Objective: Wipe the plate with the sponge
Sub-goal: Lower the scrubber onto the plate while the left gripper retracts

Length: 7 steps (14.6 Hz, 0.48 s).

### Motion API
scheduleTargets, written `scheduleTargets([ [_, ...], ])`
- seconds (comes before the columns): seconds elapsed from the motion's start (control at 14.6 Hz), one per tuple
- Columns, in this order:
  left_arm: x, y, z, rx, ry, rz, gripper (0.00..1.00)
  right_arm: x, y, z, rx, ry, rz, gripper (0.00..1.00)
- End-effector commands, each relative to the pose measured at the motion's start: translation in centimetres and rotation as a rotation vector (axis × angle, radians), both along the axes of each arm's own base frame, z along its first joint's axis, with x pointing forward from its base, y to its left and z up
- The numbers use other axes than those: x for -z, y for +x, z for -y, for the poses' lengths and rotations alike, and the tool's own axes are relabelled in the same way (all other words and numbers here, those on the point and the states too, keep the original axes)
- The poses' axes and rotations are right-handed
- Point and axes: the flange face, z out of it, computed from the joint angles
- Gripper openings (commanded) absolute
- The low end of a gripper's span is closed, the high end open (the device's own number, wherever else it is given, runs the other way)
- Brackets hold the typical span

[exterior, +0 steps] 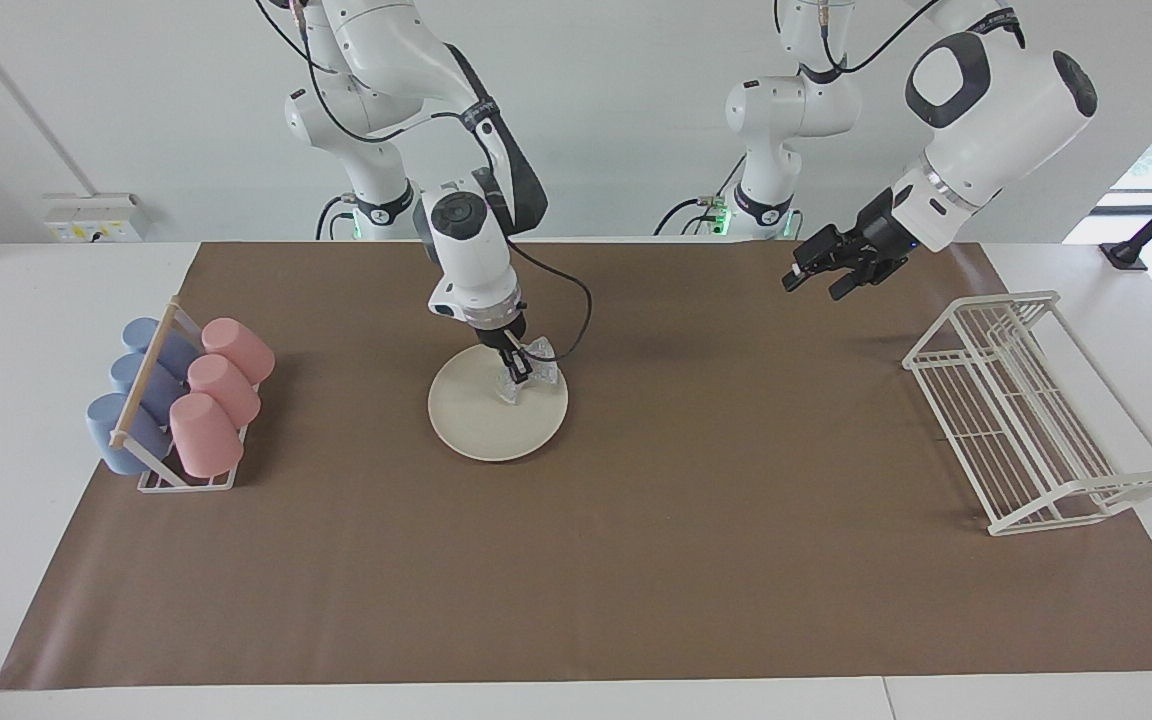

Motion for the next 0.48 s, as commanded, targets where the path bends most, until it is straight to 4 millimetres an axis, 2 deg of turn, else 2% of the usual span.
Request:
scheduleTargets([
  [0.0,-0.9,0.5,0.1,0.047,0.142,0.013,1.0,2.1,0.0,0.4,-0.009,-0.009,-0.002,0.0],
  [0.14,-2.1,0.6,-0.1,0.059,0.175,0.019,1.0,2.3,0.7,1.3,-0.034,-0.005,0.023,0.0],
  [0.34,-4.3,0.6,-0.5,0.079,0.232,0.025,1.0,2.4,2.2,4.4,-0.112,-0.011,0.04,0.0],
  [0.41,-5.0,1.1,-0.6,0.088,0.254,0.016,1.0,2.5,2.6,5.4,-0.129,-0.013,0.043,0.0],
])
